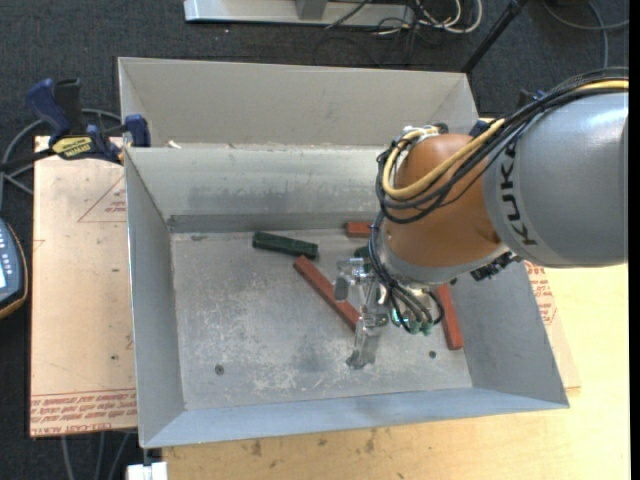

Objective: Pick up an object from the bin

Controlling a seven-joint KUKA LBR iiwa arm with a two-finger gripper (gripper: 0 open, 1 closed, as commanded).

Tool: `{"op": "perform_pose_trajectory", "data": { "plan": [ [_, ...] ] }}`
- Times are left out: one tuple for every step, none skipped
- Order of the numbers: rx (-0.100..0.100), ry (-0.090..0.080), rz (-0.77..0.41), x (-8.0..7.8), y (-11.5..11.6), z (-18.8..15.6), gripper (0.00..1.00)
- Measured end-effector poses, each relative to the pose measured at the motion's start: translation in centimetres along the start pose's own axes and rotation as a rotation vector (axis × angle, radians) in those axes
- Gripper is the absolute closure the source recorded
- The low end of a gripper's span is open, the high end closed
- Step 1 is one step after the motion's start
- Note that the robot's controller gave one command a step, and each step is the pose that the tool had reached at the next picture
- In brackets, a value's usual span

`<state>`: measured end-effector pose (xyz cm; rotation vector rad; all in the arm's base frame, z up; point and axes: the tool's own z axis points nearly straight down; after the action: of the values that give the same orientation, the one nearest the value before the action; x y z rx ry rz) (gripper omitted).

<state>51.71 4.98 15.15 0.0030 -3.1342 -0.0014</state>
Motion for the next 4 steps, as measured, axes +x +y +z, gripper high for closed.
{"op": "perform_pose_trajectory", "data": {
  "plan": [
    [-0.001, -0.008, 0.288, -6.8, -1.8, 8.2, 0.00],
    [-0.003, -0.011, 0.365, -6.1, 0.8, 5.0, 0.00],
    [-0.003, -0.010, 0.555, -7.6, 0.4, 5.1, 0.00],
    [-0.003, -0.006, 0.775, -7.5, 1.3, 8.2, 0.00]
  ]
}}
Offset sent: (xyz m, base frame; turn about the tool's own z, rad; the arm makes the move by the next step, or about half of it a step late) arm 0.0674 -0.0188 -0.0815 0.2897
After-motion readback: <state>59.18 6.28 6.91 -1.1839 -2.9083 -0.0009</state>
